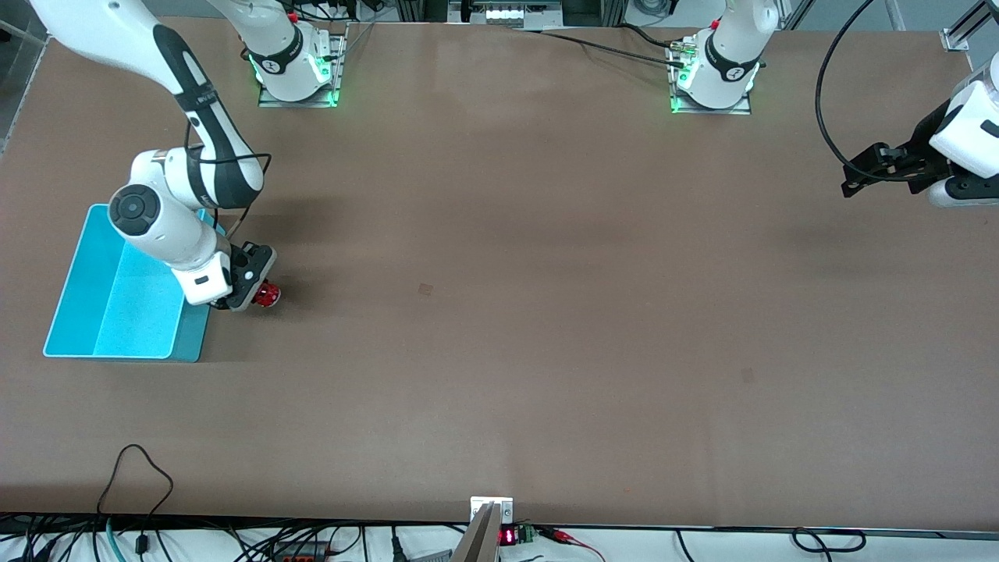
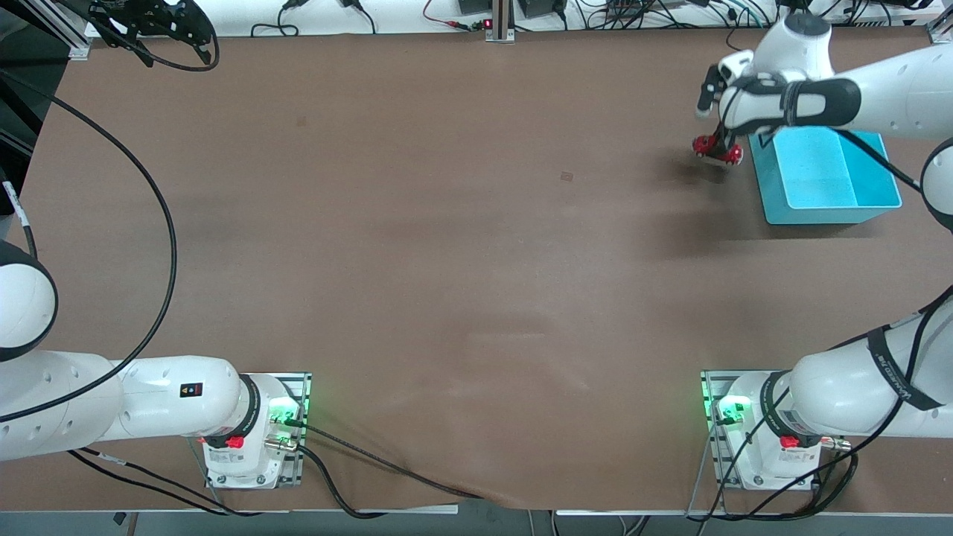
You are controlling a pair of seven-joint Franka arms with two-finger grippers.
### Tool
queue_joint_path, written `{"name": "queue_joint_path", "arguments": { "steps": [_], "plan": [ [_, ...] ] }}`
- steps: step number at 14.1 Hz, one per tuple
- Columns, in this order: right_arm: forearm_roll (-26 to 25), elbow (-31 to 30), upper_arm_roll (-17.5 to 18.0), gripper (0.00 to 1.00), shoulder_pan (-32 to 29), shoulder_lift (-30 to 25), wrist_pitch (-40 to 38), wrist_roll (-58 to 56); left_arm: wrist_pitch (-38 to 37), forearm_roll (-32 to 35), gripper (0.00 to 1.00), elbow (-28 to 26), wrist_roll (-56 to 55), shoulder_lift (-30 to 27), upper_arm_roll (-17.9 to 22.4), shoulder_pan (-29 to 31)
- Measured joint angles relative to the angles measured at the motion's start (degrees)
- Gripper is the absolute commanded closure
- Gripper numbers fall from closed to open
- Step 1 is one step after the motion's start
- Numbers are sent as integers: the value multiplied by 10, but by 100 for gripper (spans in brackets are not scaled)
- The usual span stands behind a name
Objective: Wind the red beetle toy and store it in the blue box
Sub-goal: 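Carry the car over the cyan box and lower it inside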
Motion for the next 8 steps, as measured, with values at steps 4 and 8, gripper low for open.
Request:
{"name": "queue_joint_path", "arguments": {
  "steps": [4, 8],
  "plan": [
    [5, 68, -17, 100, -2, -37, -81, 74, 0, 0, 0, 0, 0, 0, 0, 0],
    [6, 79, -101, 100, -11, -58, -101, 162, 0, 0, 0, 0, 0, 0, 0, -1]
  ]
}}
